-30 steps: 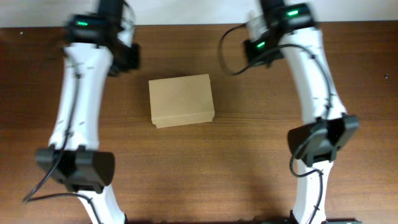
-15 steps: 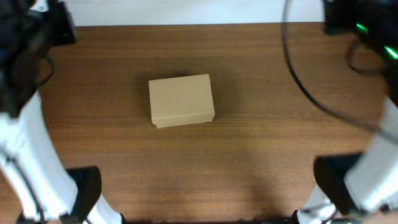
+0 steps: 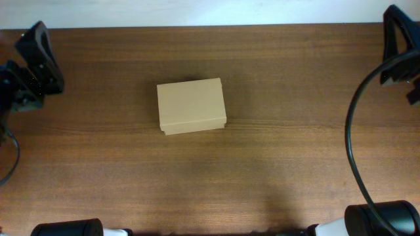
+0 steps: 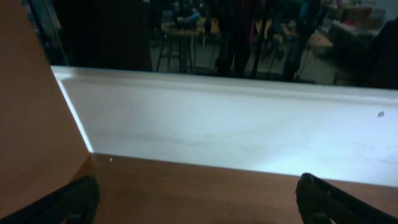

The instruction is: Pack container

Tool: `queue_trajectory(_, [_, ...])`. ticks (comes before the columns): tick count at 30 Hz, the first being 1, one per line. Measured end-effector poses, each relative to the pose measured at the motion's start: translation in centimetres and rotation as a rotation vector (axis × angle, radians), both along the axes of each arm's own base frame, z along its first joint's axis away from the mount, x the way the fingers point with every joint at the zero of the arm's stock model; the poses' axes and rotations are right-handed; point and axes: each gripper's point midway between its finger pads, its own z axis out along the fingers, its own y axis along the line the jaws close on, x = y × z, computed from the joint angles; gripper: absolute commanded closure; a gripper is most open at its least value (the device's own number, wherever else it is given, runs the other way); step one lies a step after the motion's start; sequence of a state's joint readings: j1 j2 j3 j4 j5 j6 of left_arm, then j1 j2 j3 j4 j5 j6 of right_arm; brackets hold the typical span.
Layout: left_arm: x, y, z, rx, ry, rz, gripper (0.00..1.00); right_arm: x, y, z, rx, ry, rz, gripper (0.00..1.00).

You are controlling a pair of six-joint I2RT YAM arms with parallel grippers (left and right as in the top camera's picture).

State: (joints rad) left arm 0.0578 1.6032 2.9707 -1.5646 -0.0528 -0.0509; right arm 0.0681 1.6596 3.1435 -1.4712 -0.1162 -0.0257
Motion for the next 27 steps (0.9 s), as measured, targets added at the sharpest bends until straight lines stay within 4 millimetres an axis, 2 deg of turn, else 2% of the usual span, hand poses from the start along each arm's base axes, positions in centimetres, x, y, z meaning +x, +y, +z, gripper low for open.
queue_trajectory(2, [-0.1,0.0,-0.6,-0.001,0.023,0.000,0.00,0.4,0.0,-0.6,-0.002,0.024,0.000,0.01])
queue_trajectory(7, [0.4,0.0,-3.4,-0.007,0.144,-0.001,0.00,1.0,0.1,-2.1,-0.006,0.088,0.000,0.01])
queue_trajectory(18, [0.4,0.0,-3.6,-0.007,0.151,-0.001,0.00,0.4,0.0,-5.8,-0.017,0.242,0.000,0.01])
queue_trajectory(27, [0.4,0.0,-3.6,-0.007,0.151,-0.001,0.00,0.4,0.0,-5.9,-0.017,0.245,0.000,0.01])
